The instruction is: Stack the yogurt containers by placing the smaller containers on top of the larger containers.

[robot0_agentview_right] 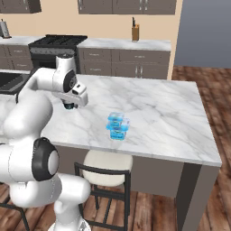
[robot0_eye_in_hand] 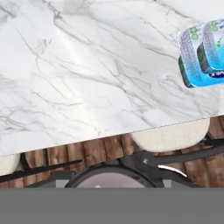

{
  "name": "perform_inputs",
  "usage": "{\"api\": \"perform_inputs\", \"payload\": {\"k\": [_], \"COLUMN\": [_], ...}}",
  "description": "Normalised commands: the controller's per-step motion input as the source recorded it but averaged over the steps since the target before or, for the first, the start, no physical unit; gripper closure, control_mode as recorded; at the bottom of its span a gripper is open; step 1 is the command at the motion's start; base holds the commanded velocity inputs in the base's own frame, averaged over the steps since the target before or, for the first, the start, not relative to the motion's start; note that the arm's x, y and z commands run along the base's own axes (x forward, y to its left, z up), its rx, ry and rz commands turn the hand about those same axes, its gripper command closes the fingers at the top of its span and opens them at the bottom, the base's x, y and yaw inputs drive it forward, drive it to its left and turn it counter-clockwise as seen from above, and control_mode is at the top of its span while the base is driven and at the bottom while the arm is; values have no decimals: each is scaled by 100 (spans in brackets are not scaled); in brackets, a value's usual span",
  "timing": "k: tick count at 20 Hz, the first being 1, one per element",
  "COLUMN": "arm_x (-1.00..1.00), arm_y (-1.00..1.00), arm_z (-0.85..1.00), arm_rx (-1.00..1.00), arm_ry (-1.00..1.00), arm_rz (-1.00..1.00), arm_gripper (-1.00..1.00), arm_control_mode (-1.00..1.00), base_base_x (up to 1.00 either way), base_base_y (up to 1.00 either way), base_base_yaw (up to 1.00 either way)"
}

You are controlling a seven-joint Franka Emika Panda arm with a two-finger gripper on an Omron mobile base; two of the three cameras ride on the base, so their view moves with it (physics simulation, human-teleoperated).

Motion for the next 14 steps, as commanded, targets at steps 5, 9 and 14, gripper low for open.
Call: {"api": "perform_inputs", "payload": {"k": [5,9,14], "arm_x": [-45,-38,-19], "arm_y": [-34,-33,-35], "arm_z": [22,25,21], "arm_rx": [0,0,0], "arm_ry": [6,3,0], "arm_rz": [0,0,0], "arm_gripper": [100,100,100], "arm_control_mode": [-100,-100,-100], "base_base_x": [0,0,0], "base_base_y": [0,0,0], "base_base_yaw": [0,0,0]}}
